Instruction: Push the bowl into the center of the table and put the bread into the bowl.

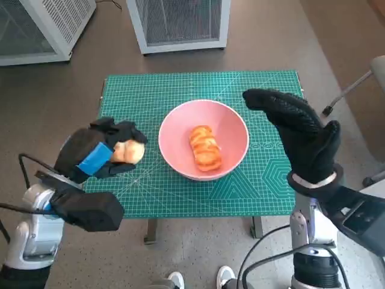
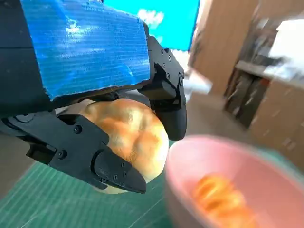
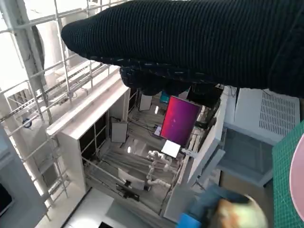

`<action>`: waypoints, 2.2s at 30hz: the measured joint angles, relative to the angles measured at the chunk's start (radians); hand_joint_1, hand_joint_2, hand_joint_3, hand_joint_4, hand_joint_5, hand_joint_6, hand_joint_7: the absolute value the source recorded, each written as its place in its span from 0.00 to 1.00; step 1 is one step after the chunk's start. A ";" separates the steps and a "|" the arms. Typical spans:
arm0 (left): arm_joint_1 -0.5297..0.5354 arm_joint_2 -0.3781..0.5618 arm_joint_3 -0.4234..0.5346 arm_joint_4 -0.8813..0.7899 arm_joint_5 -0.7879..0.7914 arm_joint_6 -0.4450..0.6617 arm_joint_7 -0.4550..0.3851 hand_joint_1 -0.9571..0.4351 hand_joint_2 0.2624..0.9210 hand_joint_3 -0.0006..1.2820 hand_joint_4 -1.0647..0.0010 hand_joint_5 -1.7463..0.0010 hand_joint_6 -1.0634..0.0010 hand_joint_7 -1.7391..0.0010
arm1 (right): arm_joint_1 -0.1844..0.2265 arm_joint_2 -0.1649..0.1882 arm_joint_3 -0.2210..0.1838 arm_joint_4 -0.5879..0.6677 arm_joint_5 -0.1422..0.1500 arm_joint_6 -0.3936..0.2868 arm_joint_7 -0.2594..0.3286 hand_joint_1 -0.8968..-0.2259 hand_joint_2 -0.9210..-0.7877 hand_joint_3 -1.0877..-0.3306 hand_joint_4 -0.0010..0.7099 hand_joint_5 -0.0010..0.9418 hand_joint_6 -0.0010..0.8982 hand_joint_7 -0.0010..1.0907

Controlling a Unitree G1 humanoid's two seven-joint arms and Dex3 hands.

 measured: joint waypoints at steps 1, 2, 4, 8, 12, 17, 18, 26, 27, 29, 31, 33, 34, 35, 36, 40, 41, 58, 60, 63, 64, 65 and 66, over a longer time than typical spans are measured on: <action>-0.009 -0.007 0.000 -0.005 -0.002 -0.001 0.003 0.69 1.00 0.04 0.33 0.29 0.37 0.41 | 0.000 0.001 0.000 0.000 0.000 0.000 0.000 0.75 0.00 0.77 0.70 0.05 0.08 0.83; -0.018 -0.016 0.000 -0.008 -0.003 -0.002 0.006 0.69 1.00 0.04 0.34 0.29 0.37 0.41 | -0.001 0.002 0.000 0.000 0.000 0.000 0.000 0.75 0.00 0.77 0.70 0.05 0.08 0.83; -0.039 -0.036 -0.004 -0.011 -0.005 -0.004 0.016 0.69 1.00 0.04 0.34 0.29 0.37 0.41 | -0.002 0.004 0.000 0.001 0.000 -0.001 0.000 0.75 0.00 0.77 0.71 0.05 0.08 0.84; -0.086 -0.080 -0.027 -0.011 -0.003 -0.005 0.032 0.69 1.00 0.04 0.34 0.29 0.38 0.41 | -0.003 0.007 0.001 0.001 -0.001 -0.001 0.000 0.76 0.00 0.76 0.71 0.05 0.07 0.84; -0.140 -0.123 -0.069 -0.008 0.001 -0.007 0.035 0.69 1.00 0.04 0.34 0.29 0.38 0.40 | -0.004 0.012 0.003 0.001 -0.001 -0.001 0.000 0.77 0.01 0.76 0.71 0.06 0.07 0.85; -0.216 -0.168 -0.120 0.025 0.003 -0.020 0.035 0.69 0.99 0.04 0.33 0.30 0.38 0.39 | -0.004 0.012 0.002 0.001 -0.001 -0.001 0.000 0.76 0.00 0.77 0.71 0.06 0.07 0.84; -0.231 -0.174 -0.126 0.038 0.002 -0.026 0.035 0.69 1.00 0.04 0.33 0.30 0.38 0.39 | -0.004 0.012 0.002 0.001 -0.001 -0.001 0.000 0.76 0.00 0.77 0.70 0.06 0.07 0.84; -0.325 -0.218 -0.184 0.193 0.003 -0.113 0.055 0.69 1.00 0.12 0.44 0.28 0.52 0.27 | -0.001 0.010 -0.005 0.000 0.000 -0.001 0.001 0.75 0.00 0.77 0.70 0.07 0.07 0.84; -0.329 -0.223 -0.190 0.210 0.004 -0.121 0.058 0.69 1.00 0.15 0.48 0.26 0.54 0.25 | 0.000 0.010 -0.005 0.000 0.000 -0.001 0.002 0.75 0.00 0.77 0.70 0.07 0.07 0.84; -0.335 -0.230 -0.201 0.242 0.004 -0.137 0.061 0.64 1.00 0.20 0.59 0.30 0.59 0.19 | 0.002 0.010 -0.006 -0.001 0.000 -0.001 0.002 0.75 0.00 0.77 0.70 0.07 0.07 0.84; -0.336 -0.236 -0.209 0.269 0.003 -0.149 0.061 0.60 0.96 0.20 0.64 0.60 0.67 0.33 | 0.004 0.010 -0.009 -0.001 0.000 -0.001 0.003 0.75 0.00 0.77 0.70 0.07 0.07 0.84; -0.336 -0.243 -0.215 0.290 0.000 -0.153 0.060 0.61 0.96 0.15 0.65 0.77 0.68 0.55 | 0.006 0.009 -0.012 -0.001 0.000 -0.004 0.003 0.75 0.00 0.78 0.70 0.07 0.07 0.84; -0.336 -0.245 -0.217 0.299 -0.002 -0.154 0.058 0.60 0.96 0.11 0.67 0.85 0.69 0.64 | 0.006 0.009 -0.014 -0.001 0.000 -0.006 0.003 0.75 0.00 0.78 0.70 0.07 0.07 0.84; -0.335 -0.247 -0.219 0.306 -0.004 -0.154 0.055 0.57 0.96 0.09 0.71 0.90 0.72 0.72 | 0.007 0.009 -0.015 -0.001 0.000 -0.008 0.003 0.75 0.00 0.78 0.70 0.07 0.07 0.83; -0.335 -0.248 -0.220 0.309 -0.004 -0.154 0.052 0.56 0.96 0.08 0.72 0.92 0.72 0.74 | 0.007 0.009 -0.016 -0.001 0.000 -0.010 0.004 0.75 0.00 0.78 0.70 0.07 0.07 0.83; -0.334 -0.248 -0.224 0.308 -0.005 -0.144 0.029 0.47 0.98 0.05 0.81 0.98 0.78 0.84 | 0.007 0.009 -0.020 0.001 -0.001 -0.020 0.004 0.75 0.00 0.78 0.70 0.07 0.08 0.83; -0.334 -0.248 -0.225 0.307 -0.005 -0.140 0.024 0.45 0.98 0.04 0.82 0.99 0.79 0.86 | 0.007 0.009 -0.020 0.001 -0.001 -0.021 0.004 0.75 0.00 0.78 0.70 0.07 0.08 0.83; -0.283 -0.262 -0.200 0.226 -0.060 -0.074 -0.009 0.31 1.00 0.08 0.83 1.00 0.76 0.88 | 0.007 0.017 -0.013 0.006 -0.003 -0.023 0.000 0.75 0.00 0.77 0.69 0.08 0.08 0.82; -0.274 -0.263 -0.192 0.221 -0.077 -0.067 -0.010 0.30 1.00 0.08 0.83 1.00 0.76 0.88 | 0.006 0.017 -0.013 0.007 -0.003 -0.022 0.000 0.76 0.00 0.77 0.69 0.08 0.08 0.82; -0.265 -0.264 -0.181 0.213 -0.094 -0.059 -0.011 0.30 1.00 0.09 0.83 1.00 0.75 0.88 | 0.006 0.017 -0.013 0.009 -0.003 -0.020 0.000 0.76 0.00 0.76 0.69 0.08 0.08 0.82; -0.262 -0.264 -0.177 0.211 -0.101 -0.057 -0.011 0.31 1.00 0.09 0.83 1.00 0.75 0.88 | 0.006 0.017 -0.013 0.010 -0.003 -0.019 0.000 0.76 0.00 0.76 0.69 0.08 0.08 0.82; -0.258 -0.264 -0.173 0.207 -0.112 -0.056 -0.012 0.31 1.00 0.09 0.83 1.00 0.75 0.88 | 0.006 0.017 -0.013 0.010 -0.003 -0.019 0.000 0.76 0.00 0.76 0.69 0.08 0.08 0.82; -0.255 -0.264 -0.169 0.203 -0.117 -0.056 -0.013 0.31 1.00 0.09 0.83 1.00 0.75 0.88 | 0.005 0.017 -0.013 0.011 -0.003 -0.018 0.000 0.76 0.00 0.76 0.69 0.08 0.08 0.82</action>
